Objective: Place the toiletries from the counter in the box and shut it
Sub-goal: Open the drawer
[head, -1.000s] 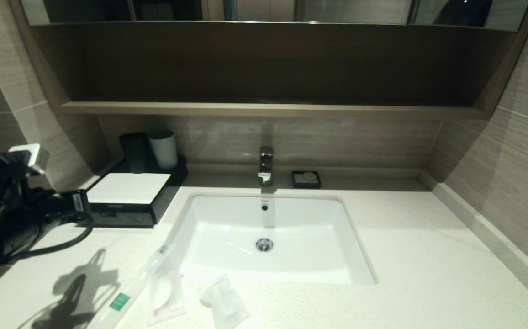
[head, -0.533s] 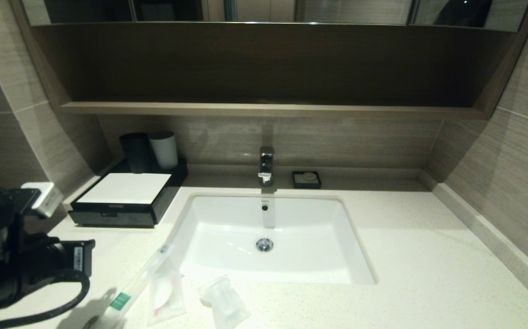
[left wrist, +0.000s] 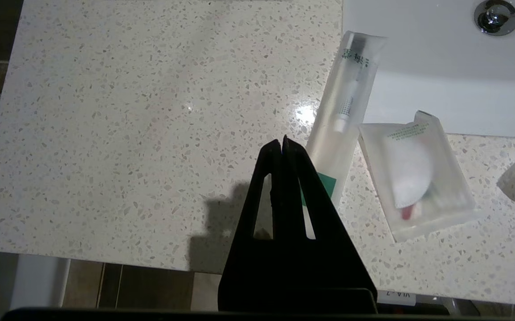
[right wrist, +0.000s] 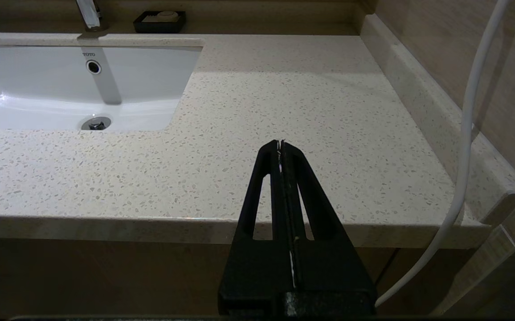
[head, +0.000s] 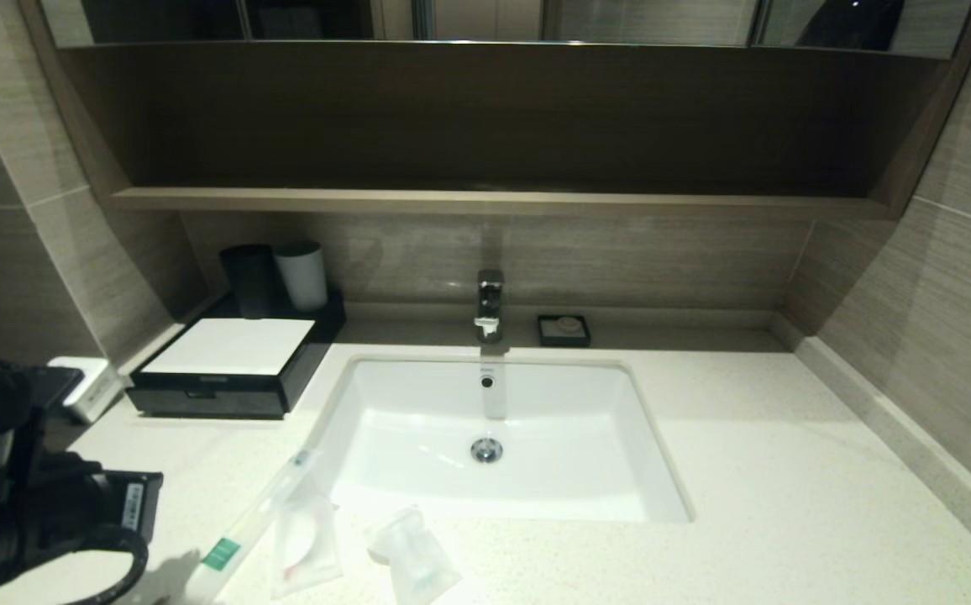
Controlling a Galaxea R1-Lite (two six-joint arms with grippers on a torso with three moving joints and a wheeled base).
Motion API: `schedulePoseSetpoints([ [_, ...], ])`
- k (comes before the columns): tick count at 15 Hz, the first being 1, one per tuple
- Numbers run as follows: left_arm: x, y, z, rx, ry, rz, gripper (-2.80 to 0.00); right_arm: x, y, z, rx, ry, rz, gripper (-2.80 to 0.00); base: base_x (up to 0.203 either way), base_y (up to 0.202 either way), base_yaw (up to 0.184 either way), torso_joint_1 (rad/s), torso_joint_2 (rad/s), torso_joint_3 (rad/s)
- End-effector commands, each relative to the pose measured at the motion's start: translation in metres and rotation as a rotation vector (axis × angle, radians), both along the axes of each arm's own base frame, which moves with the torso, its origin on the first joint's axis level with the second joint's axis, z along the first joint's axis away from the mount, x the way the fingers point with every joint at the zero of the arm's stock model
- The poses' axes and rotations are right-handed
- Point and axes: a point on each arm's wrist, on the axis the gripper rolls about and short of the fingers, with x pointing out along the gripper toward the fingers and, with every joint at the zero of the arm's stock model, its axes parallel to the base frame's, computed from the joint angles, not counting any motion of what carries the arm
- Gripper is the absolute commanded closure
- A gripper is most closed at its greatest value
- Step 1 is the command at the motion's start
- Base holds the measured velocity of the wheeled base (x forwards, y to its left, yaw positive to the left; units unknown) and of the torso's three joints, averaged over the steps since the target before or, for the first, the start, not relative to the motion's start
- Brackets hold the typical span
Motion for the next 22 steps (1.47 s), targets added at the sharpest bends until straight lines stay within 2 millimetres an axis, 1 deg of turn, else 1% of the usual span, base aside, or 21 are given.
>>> schedulePoseSetpoints([
  [1, 0.019, 0.006, -0.009, 0.007, 0.050, 0.045, 0.00, 0.000, 0.000, 0.000, 0.000, 0.001, 0.000, 0.00, 0.000, 0.000, 0.000, 0.000, 0.00, 0.000],
  [3, 0.029, 0.014, -0.005, 0.004, 0.002, 0.090, 0.00, 0.000, 0.000, 0.000, -0.001, 0.001, 0.000, 0.00, 0.000, 0.000, 0.000, 0.000, 0.00, 0.000],
  [6, 0.040, 0.033, -0.004, 0.010, -0.016, 0.179, 0.00, 0.000, 0.000, 0.000, -0.001, 0.001, 0.000, 0.00, 0.000, 0.000, 0.000, 0.000, 0.00, 0.000],
  [7, 0.046, 0.038, -0.007, 0.012, -0.011, 0.196, 0.00, 0.000, 0.000, 0.000, -0.001, 0.001, 0.000, 0.00, 0.000, 0.000, 0.000, 0.000, 0.00, 0.000],
  [10, 0.059, 0.045, -0.017, 0.019, -0.008, 0.216, 0.00, 0.000, 0.000, 0.000, -0.001, 0.001, 0.000, 0.00, 0.000, 0.000, 0.000, 0.000, 0.00, 0.000],
  [13, 0.069, 0.047, -0.021, 0.018, -0.021, 0.217, 0.00, 0.000, 0.000, 0.000, 0.000, 0.001, 0.000, 0.00, 0.000, 0.000, 0.000, 0.000, 0.00, 0.000],
  [16, 0.082, 0.053, -0.034, 0.033, -0.026, 0.221, 0.00, 0.000, 0.000, 0.000, -0.001, 0.001, 0.000, 0.00, 0.000, 0.000, 0.000, 0.000, 0.00, 0.000],
  [19, 0.106, 0.059, -0.050, 0.058, -0.068, 0.212, 0.00, 0.000, 0.000, 0.000, 0.001, 0.001, 0.000, 0.00, 0.000, 0.000, 0.000, 0.000, 0.00, 0.000],
  [22, 0.119, 0.064, -0.063, 0.045, -0.106, 0.192, 0.00, 0.000, 0.000, 0.000, -0.001, 0.001, 0.000, 0.00, 0.000, 0.000, 0.000, 0.000, 0.00, 0.000],
])
